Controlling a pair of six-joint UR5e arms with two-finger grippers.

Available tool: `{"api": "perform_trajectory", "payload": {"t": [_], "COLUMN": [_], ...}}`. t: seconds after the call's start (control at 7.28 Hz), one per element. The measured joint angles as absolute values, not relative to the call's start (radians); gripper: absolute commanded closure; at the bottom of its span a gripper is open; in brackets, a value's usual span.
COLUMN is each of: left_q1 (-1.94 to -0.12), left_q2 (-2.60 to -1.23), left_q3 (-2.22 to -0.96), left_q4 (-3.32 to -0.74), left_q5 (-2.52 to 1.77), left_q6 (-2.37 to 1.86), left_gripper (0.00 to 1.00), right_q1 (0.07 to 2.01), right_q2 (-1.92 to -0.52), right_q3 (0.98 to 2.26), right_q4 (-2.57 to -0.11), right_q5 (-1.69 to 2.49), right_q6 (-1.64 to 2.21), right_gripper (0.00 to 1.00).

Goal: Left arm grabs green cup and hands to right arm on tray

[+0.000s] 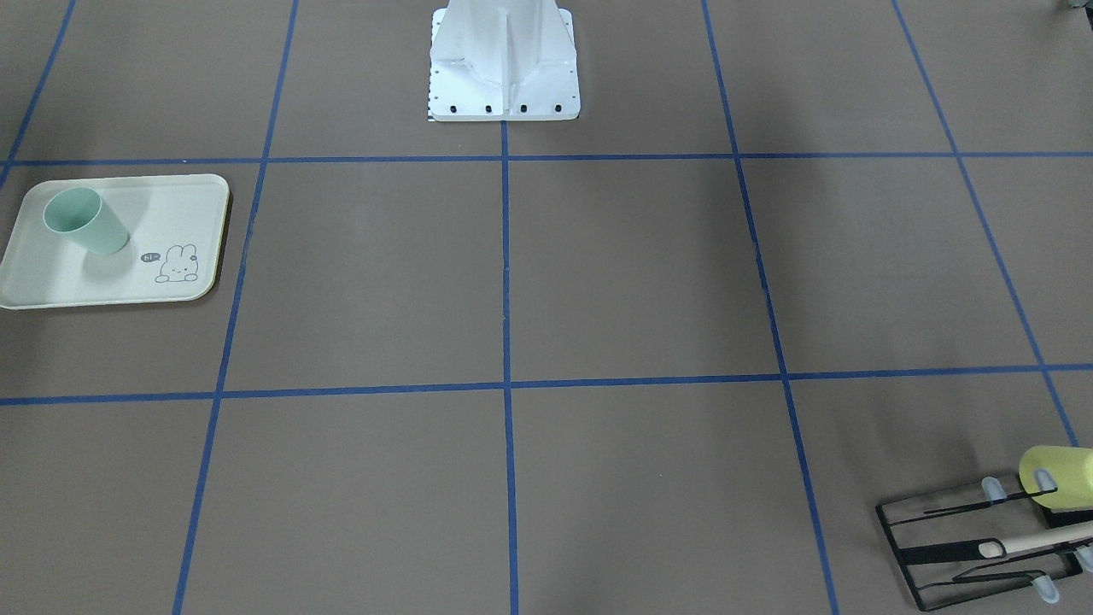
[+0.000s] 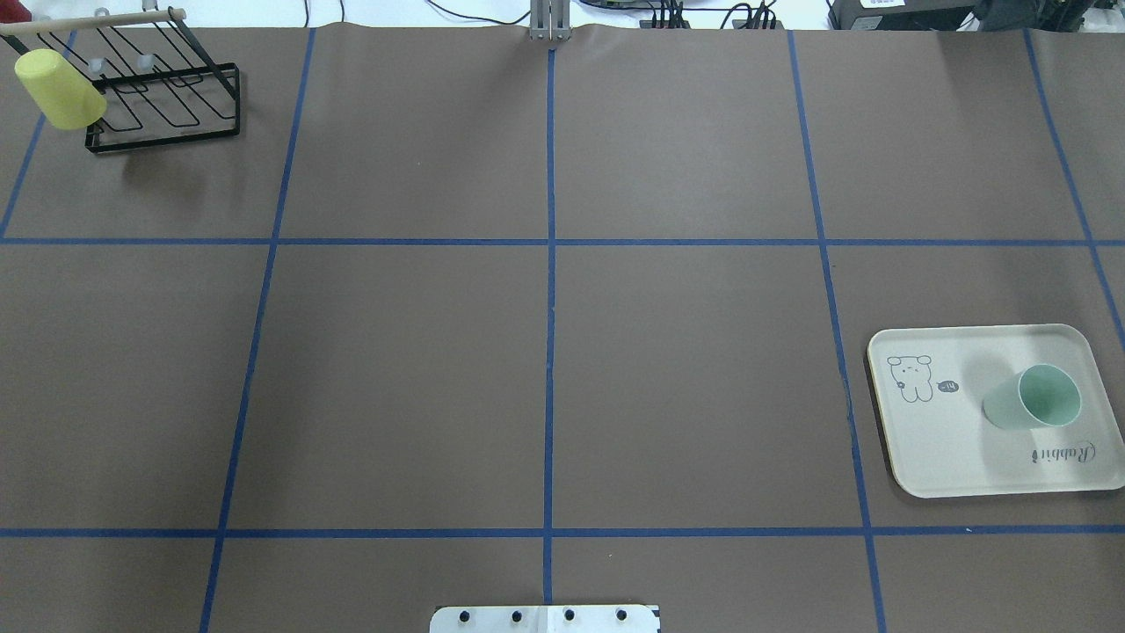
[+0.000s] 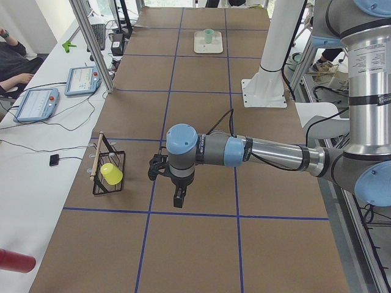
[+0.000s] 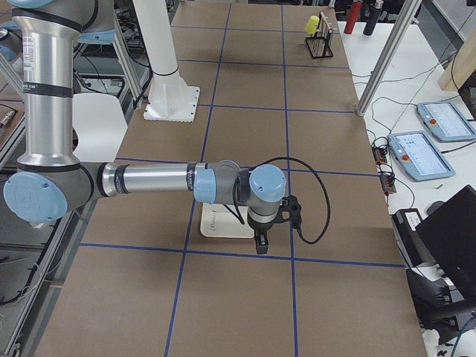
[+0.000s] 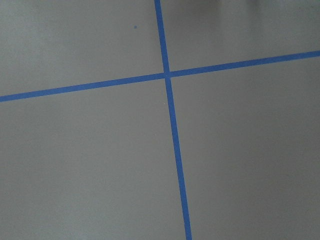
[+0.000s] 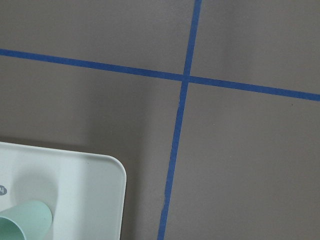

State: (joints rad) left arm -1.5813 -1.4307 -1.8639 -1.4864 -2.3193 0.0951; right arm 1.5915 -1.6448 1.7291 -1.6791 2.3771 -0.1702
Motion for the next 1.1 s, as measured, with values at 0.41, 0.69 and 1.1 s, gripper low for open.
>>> {"api": "perform_trajectory", "payload": {"t": [0.41, 0.69, 1.1], "left_q1": [-1.58, -1.58, -1.58], "left_q2": [-1.437, -1.466, -1.486], "left_q3": [-1.861, -1.852, -1.849], "left_q4": [-1.486, -1.486, -1.486], "left_q5": [-2.319, -2.319, -2.319], "left_q6": [0.094, 0.094, 0.095], "left_gripper": [0.0, 0.0, 0.0], "right_q1": [1.592, 1.592, 1.592], "right_q2": [-1.643, -1.642, -1.638], "right_q3": [1.729, 1.729, 1.727], "right_q4": [-1.68, -1.68, -1.68], "right_q5": [2.378, 2.378, 2.378], "right_q6": [-0.17, -0.17, -0.17], "right_gripper": [0.0, 0.0, 0.0]}}
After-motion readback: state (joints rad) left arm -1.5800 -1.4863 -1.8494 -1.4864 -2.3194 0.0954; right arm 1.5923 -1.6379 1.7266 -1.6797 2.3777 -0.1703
